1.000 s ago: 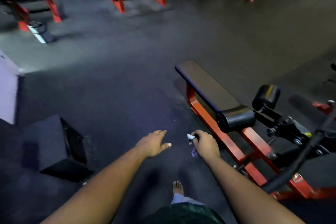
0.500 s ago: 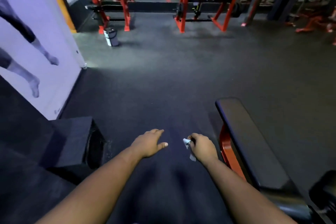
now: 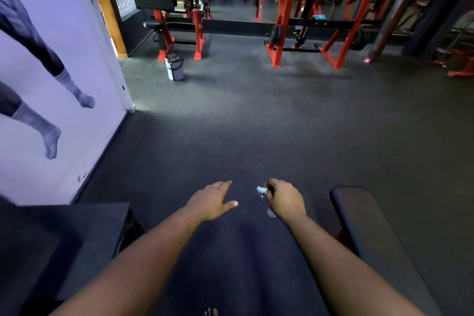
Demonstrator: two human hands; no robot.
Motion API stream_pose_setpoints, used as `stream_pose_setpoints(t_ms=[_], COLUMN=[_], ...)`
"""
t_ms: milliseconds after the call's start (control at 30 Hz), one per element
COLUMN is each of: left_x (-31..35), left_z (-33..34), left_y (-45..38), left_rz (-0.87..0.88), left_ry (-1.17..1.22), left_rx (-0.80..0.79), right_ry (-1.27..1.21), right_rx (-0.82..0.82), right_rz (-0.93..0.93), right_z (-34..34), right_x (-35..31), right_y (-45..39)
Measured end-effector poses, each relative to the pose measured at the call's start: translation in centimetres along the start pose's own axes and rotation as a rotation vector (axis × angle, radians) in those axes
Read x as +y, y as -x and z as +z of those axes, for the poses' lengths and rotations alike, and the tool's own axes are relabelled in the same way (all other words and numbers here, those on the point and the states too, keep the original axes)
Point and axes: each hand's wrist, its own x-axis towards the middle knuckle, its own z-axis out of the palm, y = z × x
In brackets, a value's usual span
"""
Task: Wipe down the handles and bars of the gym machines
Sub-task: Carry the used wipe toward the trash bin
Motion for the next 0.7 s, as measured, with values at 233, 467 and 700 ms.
stream_pose_setpoints(t_ms=[233, 467, 700], left_x=[-3.1, -3.4, -2.3], left_z=[-10.7, -19.2, -26.5], left_y=[-13.2, -27.7, -42.0], left_rz=[0.050, 0.064, 0.003], left_ry=[-0.052, -0.125, -0.119], left_rx=[0.049, 0.135, 0.182], right_ry=[-0.001, 0.002, 0.048], right_rx=[0.115, 0.189, 0.198], right_rz=[-0.010, -0.083, -0.165], right_z=[-4.5, -9.7, -14.7], right_x=[-3.6, -3.3, -1.2], right_y=[-15.1, -31.9, -48.9])
